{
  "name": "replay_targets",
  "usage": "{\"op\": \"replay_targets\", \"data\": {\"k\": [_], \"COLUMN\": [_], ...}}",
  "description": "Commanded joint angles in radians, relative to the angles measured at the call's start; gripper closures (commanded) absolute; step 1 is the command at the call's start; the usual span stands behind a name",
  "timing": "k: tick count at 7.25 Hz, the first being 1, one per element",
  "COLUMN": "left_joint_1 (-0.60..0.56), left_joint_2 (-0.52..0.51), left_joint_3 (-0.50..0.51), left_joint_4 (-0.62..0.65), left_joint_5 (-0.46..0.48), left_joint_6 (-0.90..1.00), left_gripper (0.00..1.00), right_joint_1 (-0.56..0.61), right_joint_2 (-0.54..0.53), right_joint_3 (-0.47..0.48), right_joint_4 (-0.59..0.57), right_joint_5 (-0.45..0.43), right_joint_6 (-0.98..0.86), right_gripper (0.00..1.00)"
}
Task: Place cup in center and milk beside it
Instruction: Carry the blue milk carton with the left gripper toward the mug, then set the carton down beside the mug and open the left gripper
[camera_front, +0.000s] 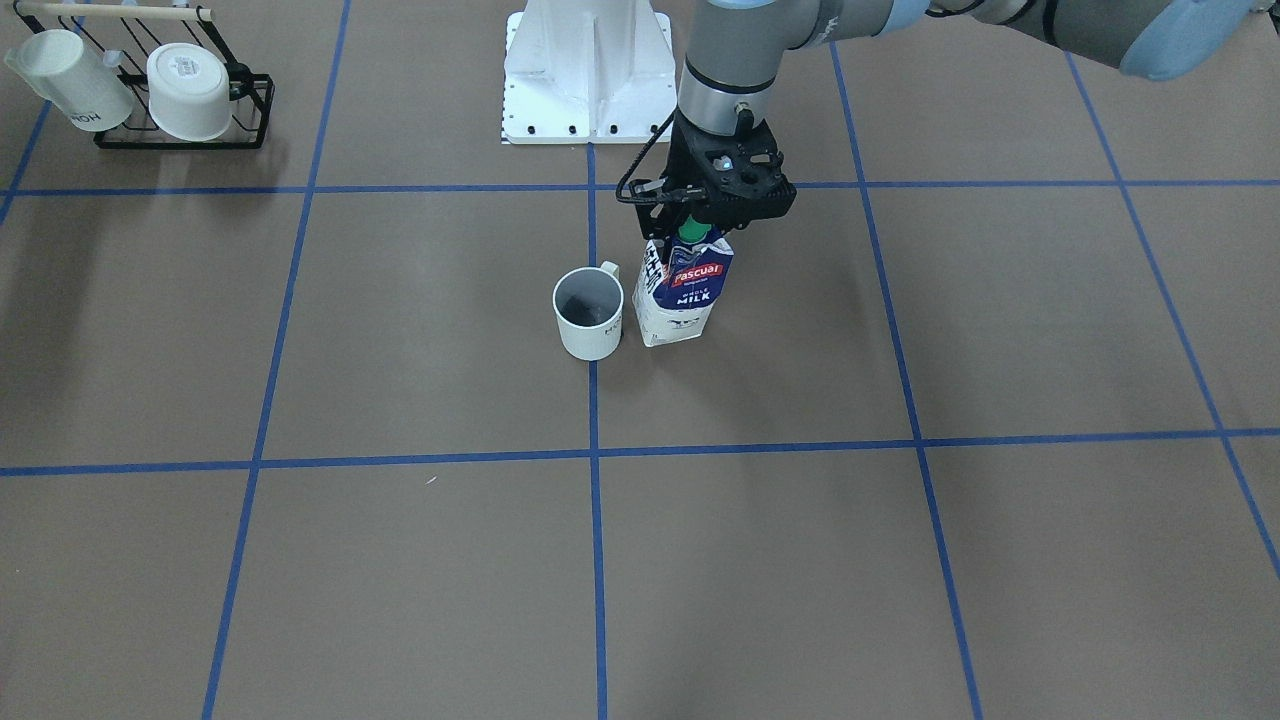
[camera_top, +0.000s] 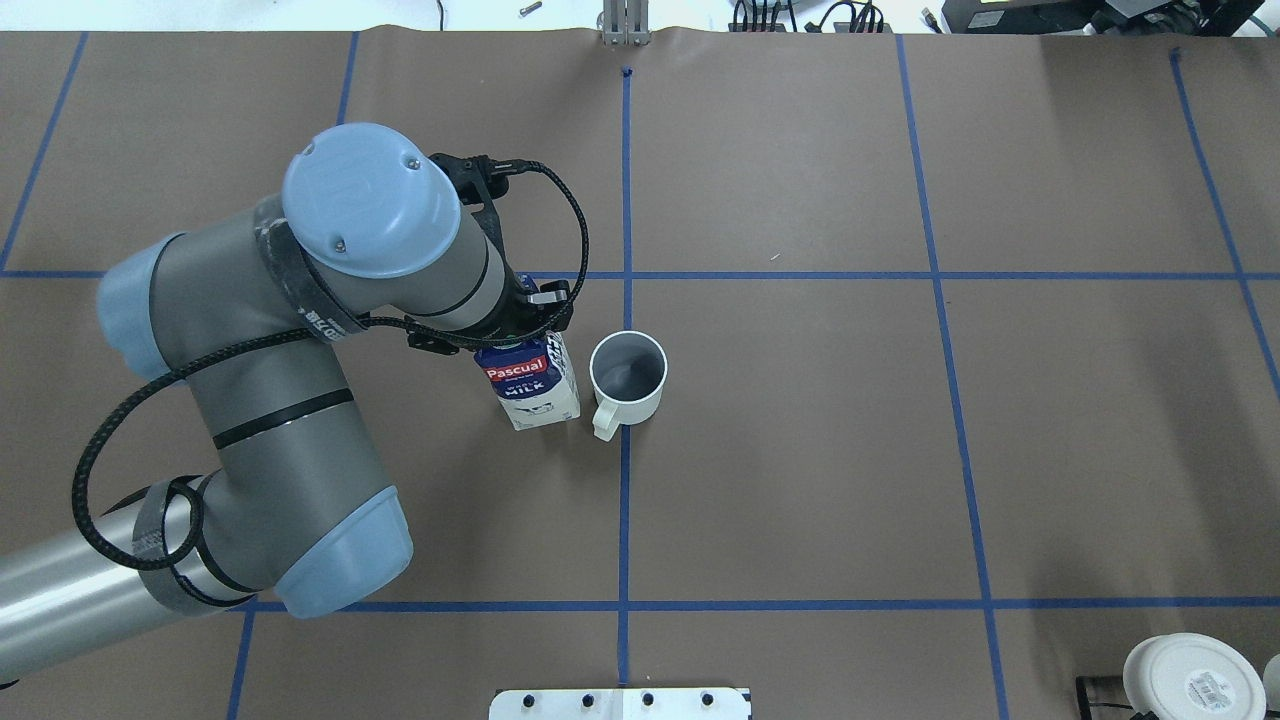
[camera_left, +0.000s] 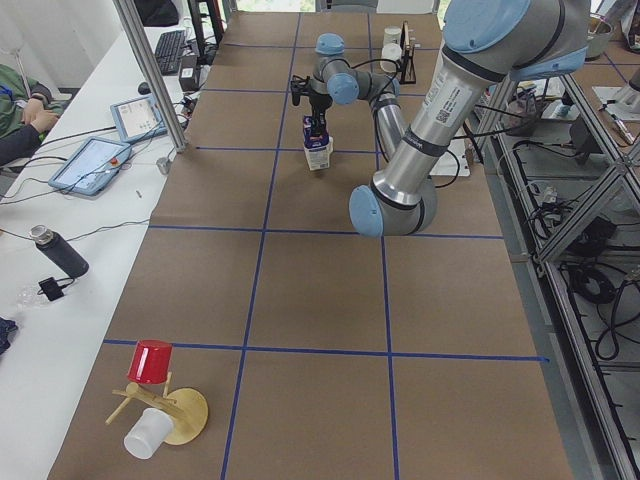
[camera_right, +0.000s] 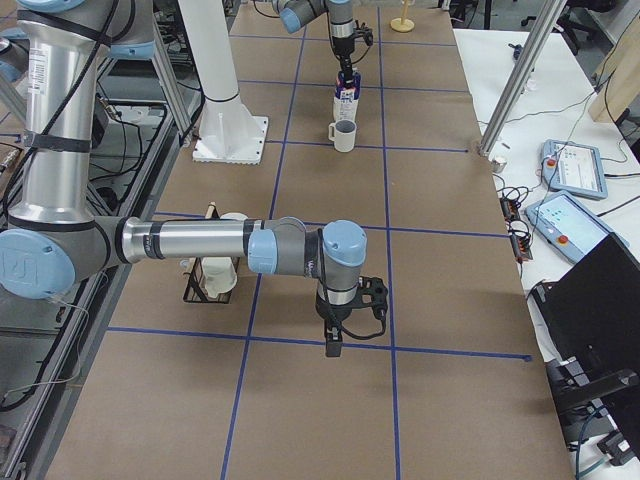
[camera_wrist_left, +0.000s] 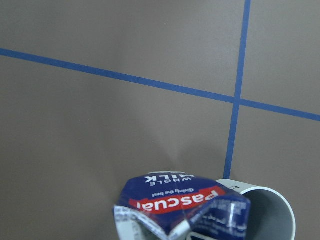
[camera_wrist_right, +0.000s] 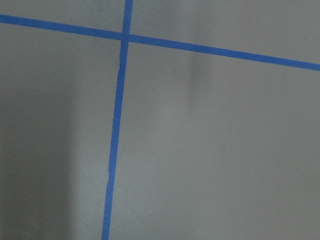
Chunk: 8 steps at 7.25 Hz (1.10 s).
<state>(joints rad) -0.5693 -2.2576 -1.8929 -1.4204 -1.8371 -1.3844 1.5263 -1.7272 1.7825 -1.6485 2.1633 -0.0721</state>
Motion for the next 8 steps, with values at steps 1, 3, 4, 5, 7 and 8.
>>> {"op": "replay_targets", "data": {"k": [1,3,4,5,7,8], "left_joint_1": [0.017,0.025,0.025,0.025,0.043,0.043], "left_joint_2": [0.001,-0.005,-0.007,0.0,0.001,-0.002], "left_joint_3": [0.015,0.015,0.015,0.011,0.009,-0.001], "left_joint_4": [0.0,0.0,-0.002,-0.002,-0.002,0.0], "left_joint_5": [0.022,0.03,0.03,0.041,0.097,0.094], "left_joint_6": [0.001,0.001,0.005,0.011,0.013,0.022], "left_gripper": [1.0,1.0,0.75,0.02,0.02,0.01], "right_joint_1": [0.0,0.0,0.0,0.0,0.0,0.0], "right_joint_2": [0.0,0.0,0.0,0.0,0.0,0.0], "right_joint_3": [0.0,0.0,0.0,0.0,0.0,0.0], "right_joint_4": [-0.001,-0.001,-0.001,-0.001,0.001,0.001], "right_joint_5": [0.0,0.0,0.0,0.0,0.001,0.001], "right_joint_6": [0.0,-0.002,-0.002,-0.002,0.0,0.0], "right_gripper": [0.0,0.0,0.0,0.0,0.0,0.0]}}
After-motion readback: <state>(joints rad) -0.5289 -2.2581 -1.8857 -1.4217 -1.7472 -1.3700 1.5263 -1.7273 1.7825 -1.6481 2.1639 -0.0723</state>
